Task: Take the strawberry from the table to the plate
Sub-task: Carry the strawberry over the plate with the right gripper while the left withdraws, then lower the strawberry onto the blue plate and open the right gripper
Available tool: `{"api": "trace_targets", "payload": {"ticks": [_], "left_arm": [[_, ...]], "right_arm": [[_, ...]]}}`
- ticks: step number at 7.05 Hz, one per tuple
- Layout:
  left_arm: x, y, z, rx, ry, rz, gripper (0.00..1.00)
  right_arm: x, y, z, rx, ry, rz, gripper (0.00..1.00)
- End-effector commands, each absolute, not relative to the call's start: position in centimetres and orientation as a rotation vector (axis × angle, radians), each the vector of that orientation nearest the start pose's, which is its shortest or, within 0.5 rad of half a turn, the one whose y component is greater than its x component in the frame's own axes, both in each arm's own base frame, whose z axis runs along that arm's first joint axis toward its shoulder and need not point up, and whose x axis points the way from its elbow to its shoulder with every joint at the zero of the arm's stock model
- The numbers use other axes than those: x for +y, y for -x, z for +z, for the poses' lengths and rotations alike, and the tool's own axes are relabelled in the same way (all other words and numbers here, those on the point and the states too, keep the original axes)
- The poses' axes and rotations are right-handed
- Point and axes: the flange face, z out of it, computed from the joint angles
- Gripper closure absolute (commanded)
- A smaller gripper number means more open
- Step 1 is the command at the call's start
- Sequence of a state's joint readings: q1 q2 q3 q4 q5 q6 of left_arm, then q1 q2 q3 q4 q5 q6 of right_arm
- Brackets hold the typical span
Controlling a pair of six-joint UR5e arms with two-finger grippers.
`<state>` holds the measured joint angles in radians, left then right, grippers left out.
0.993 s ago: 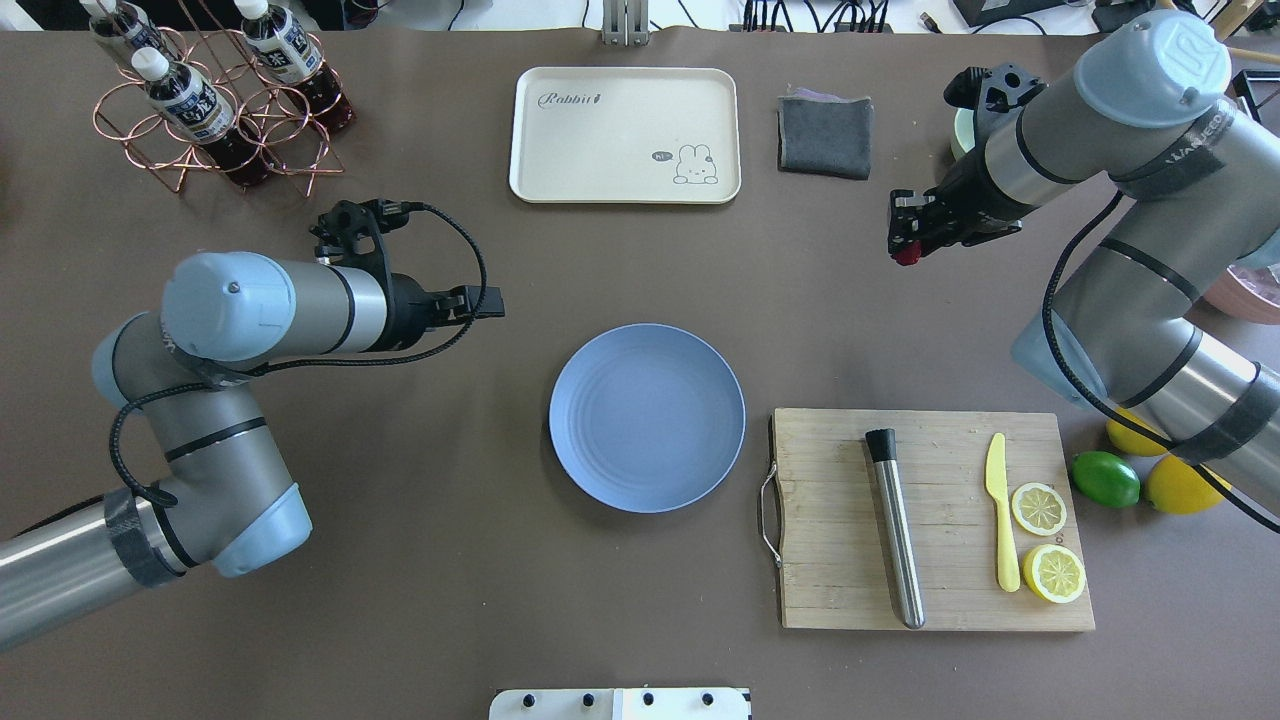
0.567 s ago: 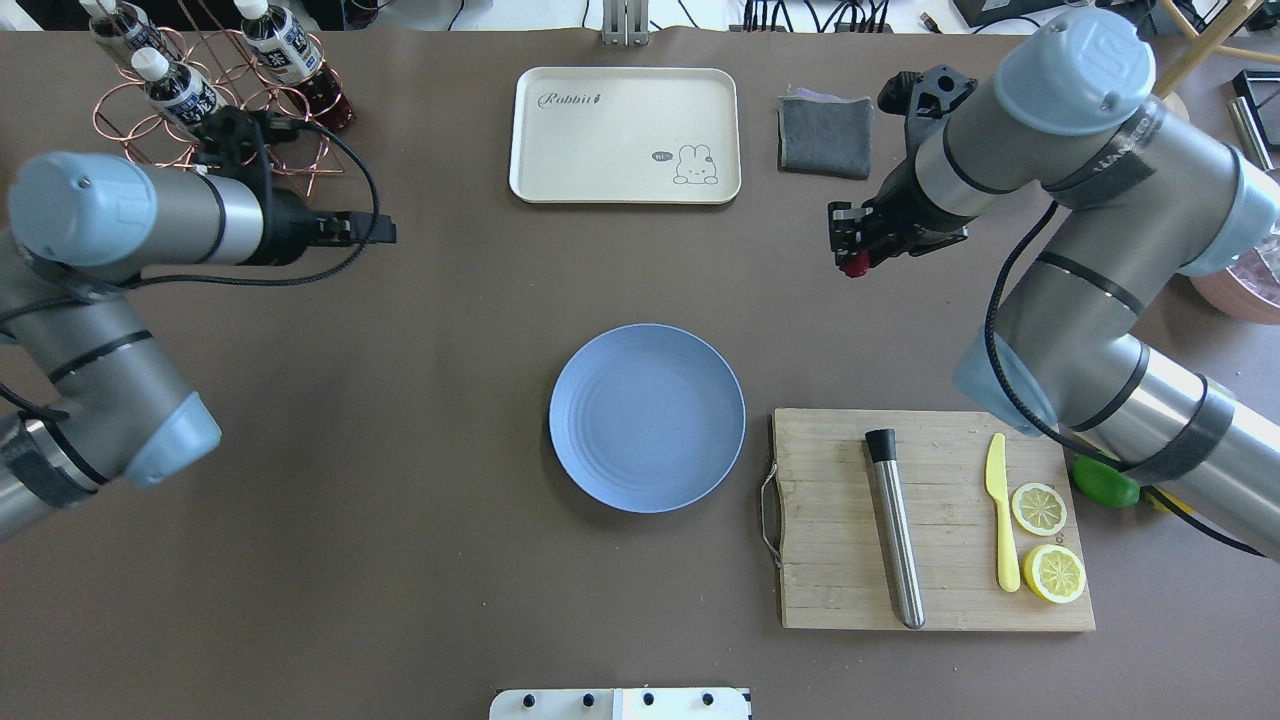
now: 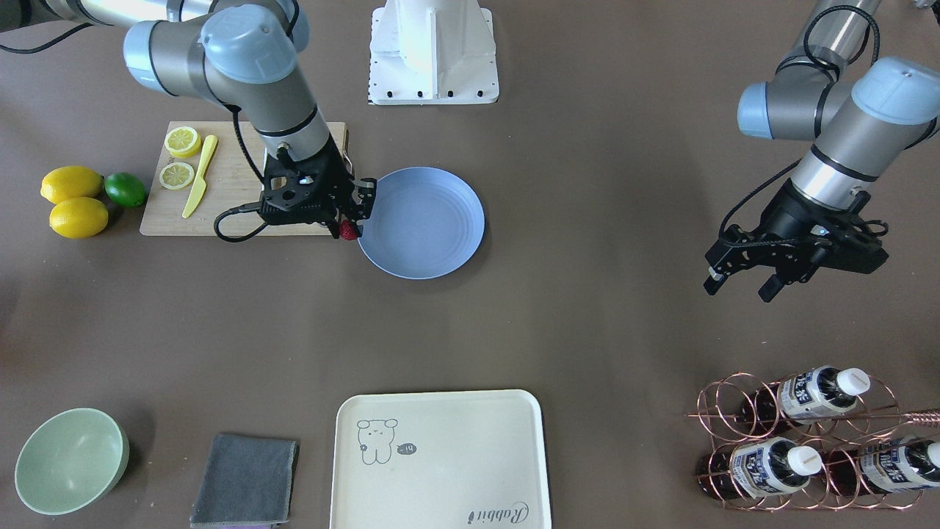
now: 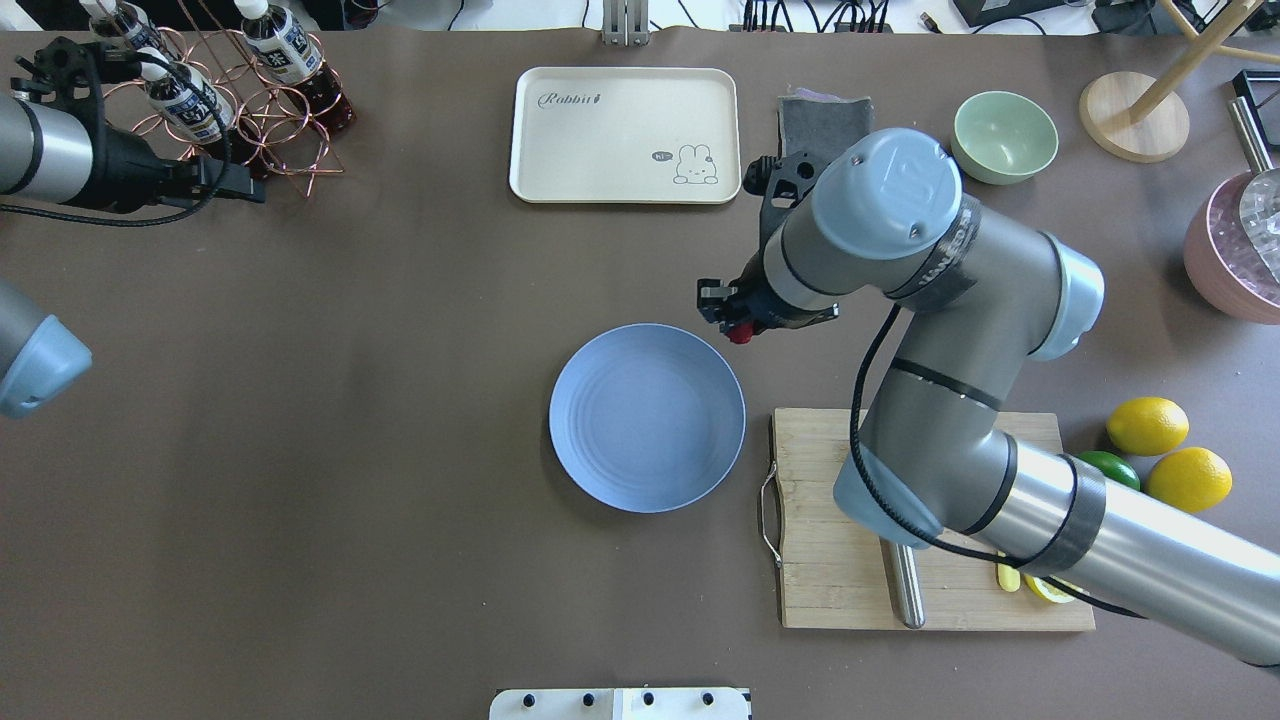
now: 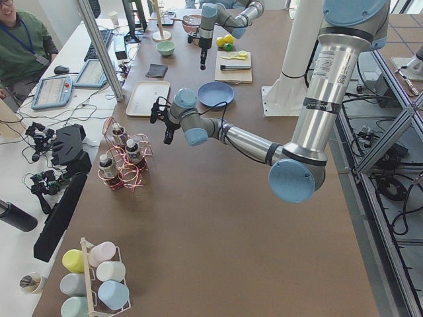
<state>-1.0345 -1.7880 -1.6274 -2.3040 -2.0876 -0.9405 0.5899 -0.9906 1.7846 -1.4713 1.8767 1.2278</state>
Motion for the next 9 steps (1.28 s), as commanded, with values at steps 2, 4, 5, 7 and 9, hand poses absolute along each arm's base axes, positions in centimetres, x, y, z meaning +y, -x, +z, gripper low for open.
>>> {"api": "trace_targets", "payload": {"ticks": [2, 4, 5, 7, 9], "left_arm": [[-56.9, -16.0, 47.2, 0.93, -0.368, 0.012, 0.02], [-57.7, -14.3, 48.3, 0.853, -0.353, 0.087, 0.02], [-57.8, -14.2, 48.5, 0.851, -0.349, 0.085, 0.02], [-58.3, -14.2, 48.1, 0.846, -0.339, 0.079, 0.02], [-58.5, -13.3, 47.9, 0.845, -0.347, 0.065, 0.02]], "right_arm": [[-38.3, 55.2, 22.3, -0.88, -0.179, 0.059, 1.0], [-38.2, 57.3, 23.3, -0.86, -0.188, 0.051, 1.0], [-37.8, 59.1, 23.7, -0.887, -0.189, 0.044, 1.0], [-38.2, 60.6, 22.9, -0.893, -0.181, 0.069, 1.0], [-38.2, 61.0, 23.4, -0.881, -0.178, 0.065, 1.0]]}}
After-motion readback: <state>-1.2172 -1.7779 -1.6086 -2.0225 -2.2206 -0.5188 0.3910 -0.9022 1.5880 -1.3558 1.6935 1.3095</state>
